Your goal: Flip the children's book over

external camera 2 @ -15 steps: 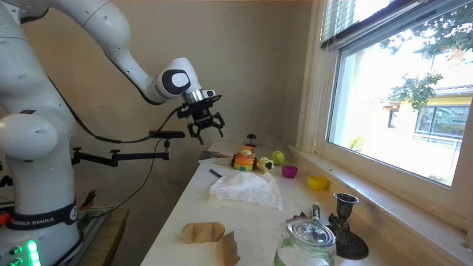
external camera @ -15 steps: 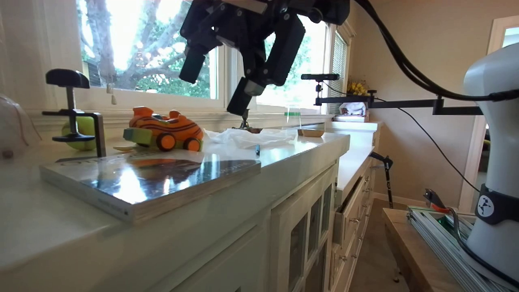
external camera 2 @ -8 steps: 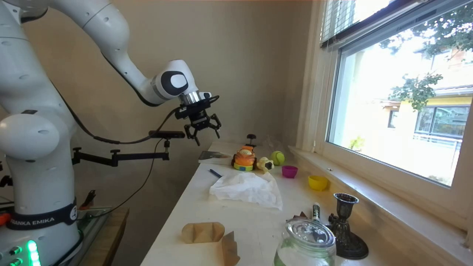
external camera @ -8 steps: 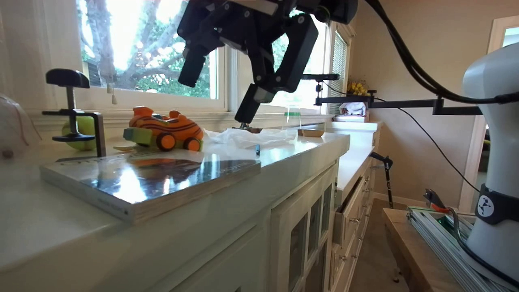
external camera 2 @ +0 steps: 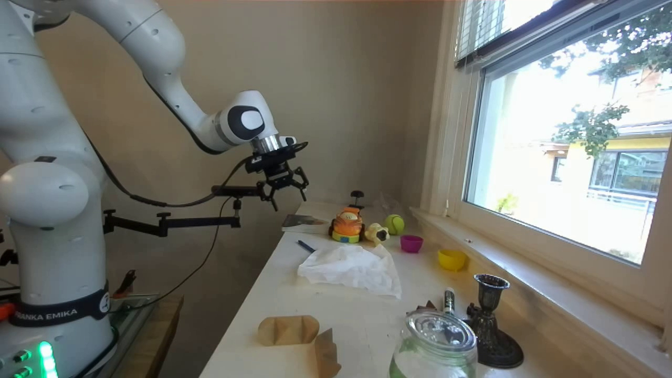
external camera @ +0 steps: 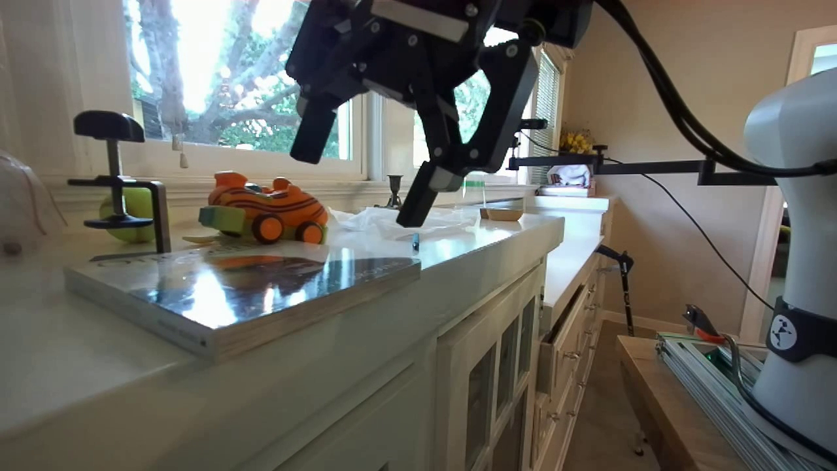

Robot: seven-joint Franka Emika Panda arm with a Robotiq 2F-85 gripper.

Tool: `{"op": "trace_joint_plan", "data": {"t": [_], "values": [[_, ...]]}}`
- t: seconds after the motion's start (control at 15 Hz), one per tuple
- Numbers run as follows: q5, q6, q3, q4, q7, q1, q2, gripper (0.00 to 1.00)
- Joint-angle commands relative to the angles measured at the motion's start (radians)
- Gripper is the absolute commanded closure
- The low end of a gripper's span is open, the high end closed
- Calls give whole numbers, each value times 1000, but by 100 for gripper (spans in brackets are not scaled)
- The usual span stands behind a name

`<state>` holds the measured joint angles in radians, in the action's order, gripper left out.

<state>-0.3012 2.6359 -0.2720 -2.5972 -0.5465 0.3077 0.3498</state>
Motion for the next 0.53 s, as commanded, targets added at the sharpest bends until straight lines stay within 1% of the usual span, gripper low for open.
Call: {"op": "trace_joint_plan", "data": {"t": [0.0,0.27,0.47], "values": [[-38,18,-2,-27,36,15,-2,0],[-72,50,-11,-49,47,4,-6,0],[-121,94,-21,-70,77,-10,-5,0]]}}
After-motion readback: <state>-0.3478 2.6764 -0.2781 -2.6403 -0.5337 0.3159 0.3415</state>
